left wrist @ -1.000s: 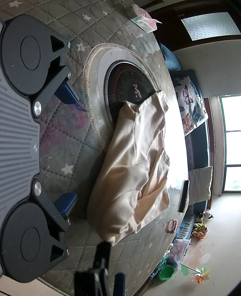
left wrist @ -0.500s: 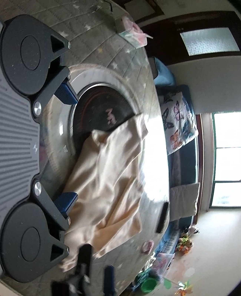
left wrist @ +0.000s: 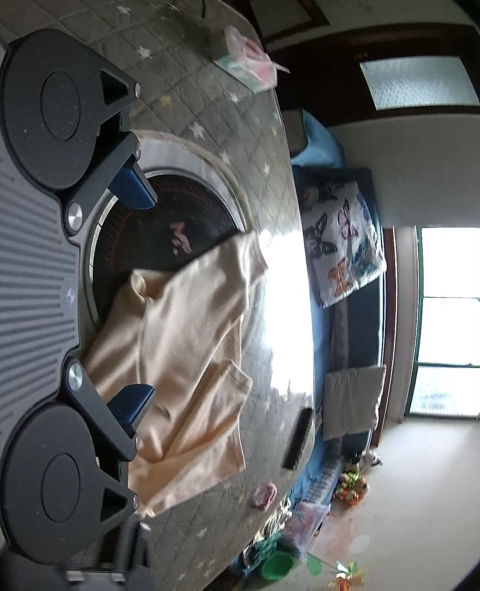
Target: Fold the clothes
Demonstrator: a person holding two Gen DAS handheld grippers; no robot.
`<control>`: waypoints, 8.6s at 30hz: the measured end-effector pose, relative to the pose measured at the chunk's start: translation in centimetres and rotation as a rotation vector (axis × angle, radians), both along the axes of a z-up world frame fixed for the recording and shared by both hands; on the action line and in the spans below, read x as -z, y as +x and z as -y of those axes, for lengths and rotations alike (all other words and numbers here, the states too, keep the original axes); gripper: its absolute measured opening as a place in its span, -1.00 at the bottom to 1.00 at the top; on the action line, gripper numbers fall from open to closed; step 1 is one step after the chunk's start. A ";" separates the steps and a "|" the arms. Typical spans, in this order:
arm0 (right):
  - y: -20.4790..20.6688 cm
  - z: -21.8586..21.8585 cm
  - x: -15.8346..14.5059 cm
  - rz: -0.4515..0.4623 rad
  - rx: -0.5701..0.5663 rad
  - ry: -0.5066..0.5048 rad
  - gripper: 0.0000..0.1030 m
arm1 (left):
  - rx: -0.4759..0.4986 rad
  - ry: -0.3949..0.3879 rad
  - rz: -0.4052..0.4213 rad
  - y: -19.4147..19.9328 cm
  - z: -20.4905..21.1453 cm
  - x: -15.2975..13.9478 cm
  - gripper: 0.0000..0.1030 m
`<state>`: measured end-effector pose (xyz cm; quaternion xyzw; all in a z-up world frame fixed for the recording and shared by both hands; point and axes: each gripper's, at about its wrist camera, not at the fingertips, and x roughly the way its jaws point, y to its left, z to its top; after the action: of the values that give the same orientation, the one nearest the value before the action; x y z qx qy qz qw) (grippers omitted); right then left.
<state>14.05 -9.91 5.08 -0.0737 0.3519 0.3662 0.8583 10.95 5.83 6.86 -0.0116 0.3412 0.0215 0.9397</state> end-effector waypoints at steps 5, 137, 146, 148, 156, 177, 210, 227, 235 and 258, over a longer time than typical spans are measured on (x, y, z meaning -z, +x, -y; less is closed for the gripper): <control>-3.1 -1.5 -0.4 0.027 -0.166 -0.003 -0.05 | 0.058 -0.012 -0.021 2.1 1.3 -0.1 1.00; 2.5 16.6 3.7 0.068 0.607 -0.110 -0.13 | -0.486 0.030 -0.101 -9.8 -15.2 3.9 -0.15; 2.3 16.6 3.7 0.061 0.609 -0.101 -0.05 | -0.428 0.132 -0.115 -6.7 -14.8 5.0 0.14; 2.3 16.6 3.7 0.058 0.611 -0.099 -0.04 | -0.478 0.146 -0.092 -6.7 -15.4 5.0 0.14; 2.4 16.5 3.7 0.056 0.612 -0.103 -0.01 | -0.700 0.104 -0.065 -9.0 -20.6 4.8 0.20; 2.4 17.3 3.5 0.040 0.641 -0.095 0.00 | -0.480 0.146 -0.041 -5.7 -19.1 5.4 -0.33; -0.1 13.0 0.1 0.090 0.325 -0.075 0.07 | -0.009 0.149 0.069 -9.9 -10.0 2.7 -0.21; -8.3 3.6 -1.2 0.046 -0.185 -0.036 -0.11 | 0.457 0.065 0.031 -12.7 0.6 3.1 -0.19; -9.8 1.0 0.8 0.057 -0.232 -0.137 -0.70 | 0.485 0.058 -0.023 -13.0 0.8 4.4 -0.90; -6.8 5.2 -2.4 0.050 -0.146 -0.072 -0.67 | 0.524 0.087 0.034 -11.0 -1.1 1.5 -0.81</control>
<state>7.27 -15.12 7.43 -0.1390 0.3367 0.4130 0.8347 -0.06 6.90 5.33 0.1171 0.3155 -0.2081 0.9184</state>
